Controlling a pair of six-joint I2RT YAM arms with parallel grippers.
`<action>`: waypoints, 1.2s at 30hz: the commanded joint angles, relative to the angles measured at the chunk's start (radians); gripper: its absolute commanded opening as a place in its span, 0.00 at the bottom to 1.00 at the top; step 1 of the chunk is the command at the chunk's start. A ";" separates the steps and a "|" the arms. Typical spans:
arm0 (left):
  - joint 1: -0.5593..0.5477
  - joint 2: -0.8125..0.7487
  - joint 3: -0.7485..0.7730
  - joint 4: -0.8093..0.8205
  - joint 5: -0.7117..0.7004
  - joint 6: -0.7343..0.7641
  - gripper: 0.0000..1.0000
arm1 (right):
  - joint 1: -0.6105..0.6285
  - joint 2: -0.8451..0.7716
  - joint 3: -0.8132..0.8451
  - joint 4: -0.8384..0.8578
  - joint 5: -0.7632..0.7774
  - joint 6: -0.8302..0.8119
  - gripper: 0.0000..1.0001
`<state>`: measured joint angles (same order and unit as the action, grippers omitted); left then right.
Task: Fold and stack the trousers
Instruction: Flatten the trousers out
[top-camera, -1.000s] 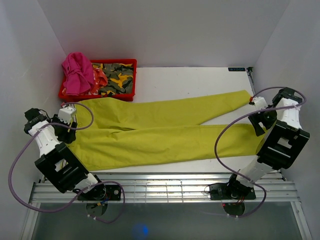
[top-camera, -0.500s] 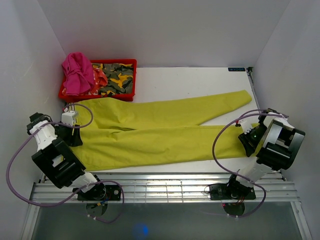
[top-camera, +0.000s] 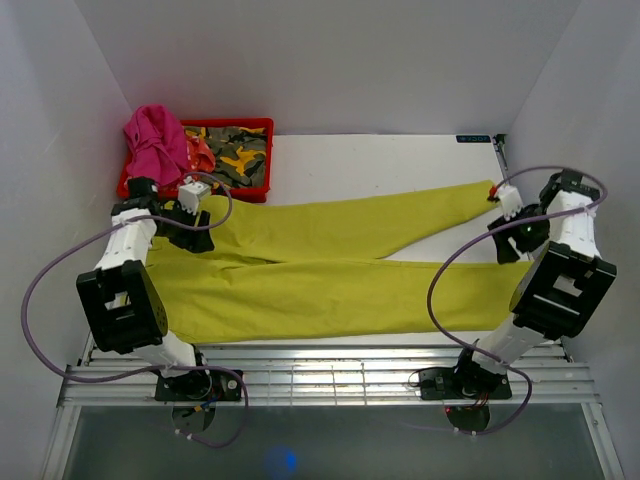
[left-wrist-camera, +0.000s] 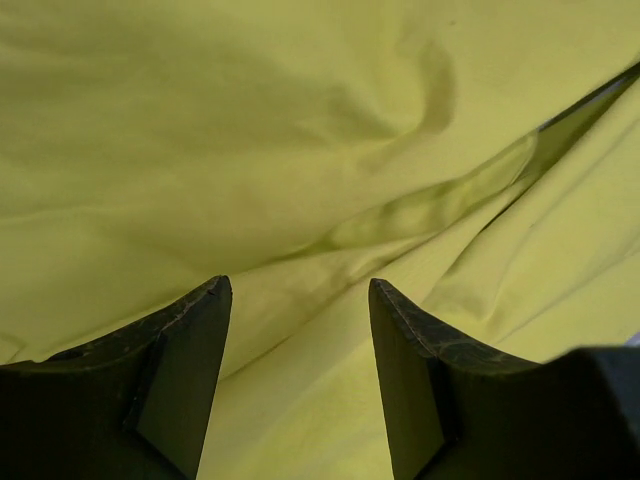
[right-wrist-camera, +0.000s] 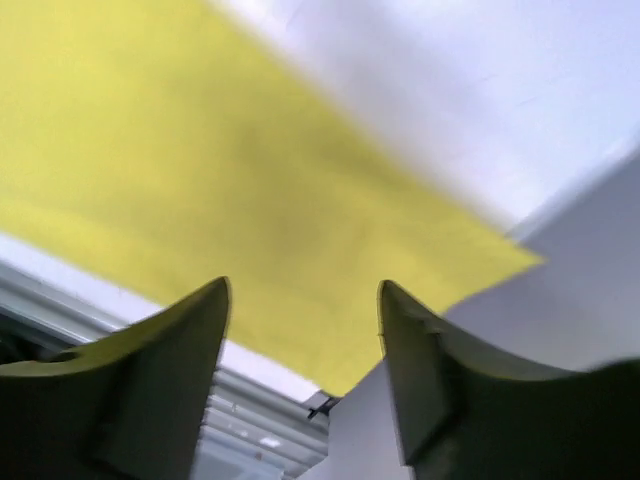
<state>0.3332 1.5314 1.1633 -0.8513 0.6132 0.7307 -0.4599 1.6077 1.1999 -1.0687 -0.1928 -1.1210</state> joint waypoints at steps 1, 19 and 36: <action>-0.086 0.030 -0.024 0.100 -0.032 -0.126 0.68 | 0.058 0.094 0.281 -0.030 -0.203 0.143 0.73; -0.109 -0.043 -0.099 0.117 -0.001 -0.211 0.69 | 0.175 0.624 0.757 0.384 0.055 0.590 0.84; -0.108 -0.062 -0.085 0.103 -0.043 -0.209 0.69 | 0.179 0.842 0.923 0.415 -0.023 0.684 0.67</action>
<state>0.2226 1.5219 1.0691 -0.7479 0.5709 0.5232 -0.2859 2.4355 2.0975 -0.6491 -0.1928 -0.4568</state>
